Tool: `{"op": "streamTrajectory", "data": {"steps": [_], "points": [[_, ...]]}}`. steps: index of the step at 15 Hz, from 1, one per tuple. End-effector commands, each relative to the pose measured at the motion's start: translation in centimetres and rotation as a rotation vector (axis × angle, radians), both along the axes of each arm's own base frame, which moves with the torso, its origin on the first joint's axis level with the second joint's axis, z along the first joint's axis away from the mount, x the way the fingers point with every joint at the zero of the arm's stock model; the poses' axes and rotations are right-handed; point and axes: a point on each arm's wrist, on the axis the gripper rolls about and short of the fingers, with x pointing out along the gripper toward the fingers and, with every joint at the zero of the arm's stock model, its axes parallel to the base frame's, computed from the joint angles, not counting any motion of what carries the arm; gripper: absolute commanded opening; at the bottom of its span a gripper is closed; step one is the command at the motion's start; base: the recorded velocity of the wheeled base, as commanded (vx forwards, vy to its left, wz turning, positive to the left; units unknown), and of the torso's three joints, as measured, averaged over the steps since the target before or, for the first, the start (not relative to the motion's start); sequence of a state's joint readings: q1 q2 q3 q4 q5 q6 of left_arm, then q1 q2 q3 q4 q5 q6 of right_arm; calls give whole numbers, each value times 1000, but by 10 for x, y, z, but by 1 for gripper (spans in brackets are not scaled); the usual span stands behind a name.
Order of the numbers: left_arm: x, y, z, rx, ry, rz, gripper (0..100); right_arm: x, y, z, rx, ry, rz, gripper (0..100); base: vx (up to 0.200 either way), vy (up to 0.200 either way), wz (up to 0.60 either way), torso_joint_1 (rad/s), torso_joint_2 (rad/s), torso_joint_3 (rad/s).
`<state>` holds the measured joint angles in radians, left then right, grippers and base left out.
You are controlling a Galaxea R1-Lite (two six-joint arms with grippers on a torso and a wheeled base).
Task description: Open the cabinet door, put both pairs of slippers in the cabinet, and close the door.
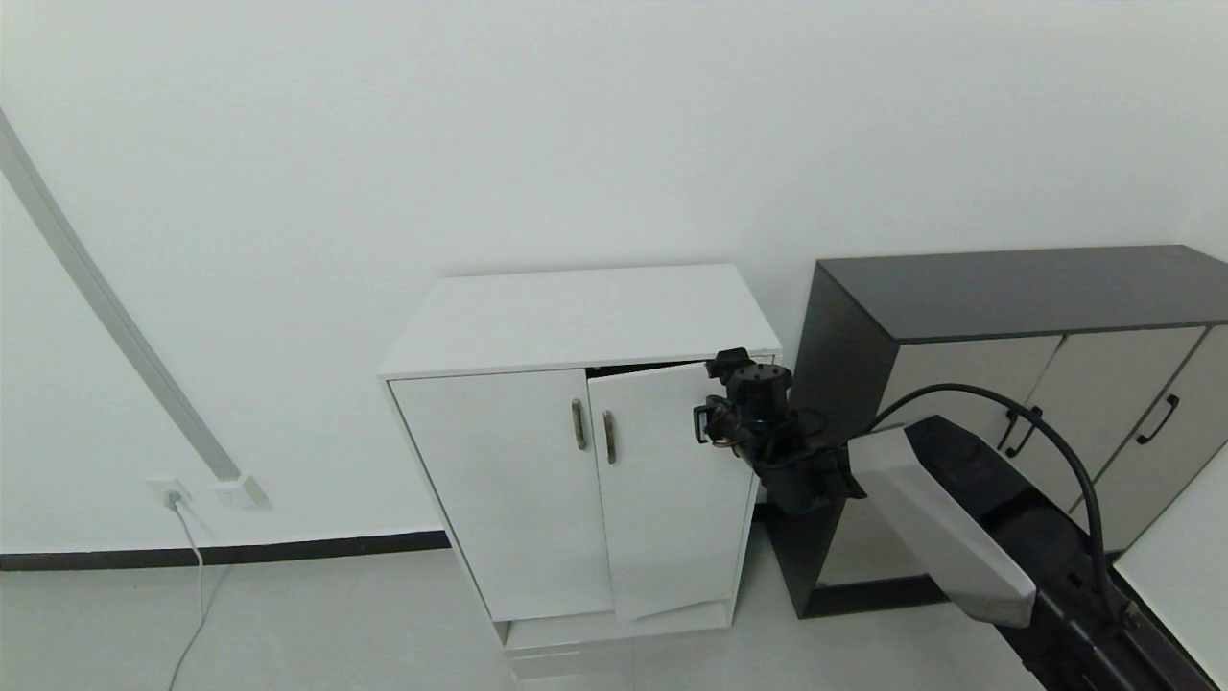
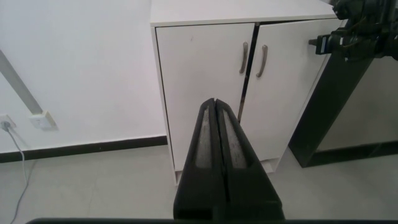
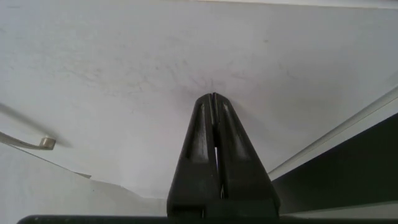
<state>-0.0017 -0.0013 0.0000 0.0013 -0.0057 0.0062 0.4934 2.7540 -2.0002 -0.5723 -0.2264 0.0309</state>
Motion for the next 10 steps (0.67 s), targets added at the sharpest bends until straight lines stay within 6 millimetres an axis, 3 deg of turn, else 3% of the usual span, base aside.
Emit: {"op": "streamTrajectory", "data": {"steps": [1, 7, 9, 10], "points": [[0, 0, 0, 0, 2, 0, 0, 0, 0, -3, -6, 11, 1, 0, 0, 0, 0, 0, 0, 0], [0, 0, 0, 0, 2, 0, 0, 0, 0, 0, -5, 8, 0, 0, 0, 0, 0, 0, 0, 0], [0, 0, 0, 0, 2, 0, 0, -5, 1, 24, 20, -23, 3, 0, 0, 0, 0, 0, 0, 0], [0, 0, 0, 0, 2, 0, 0, -17, 1, 34, 14, -9, 17, 0, 0, 0, 0, 0, 0, 0]]}}
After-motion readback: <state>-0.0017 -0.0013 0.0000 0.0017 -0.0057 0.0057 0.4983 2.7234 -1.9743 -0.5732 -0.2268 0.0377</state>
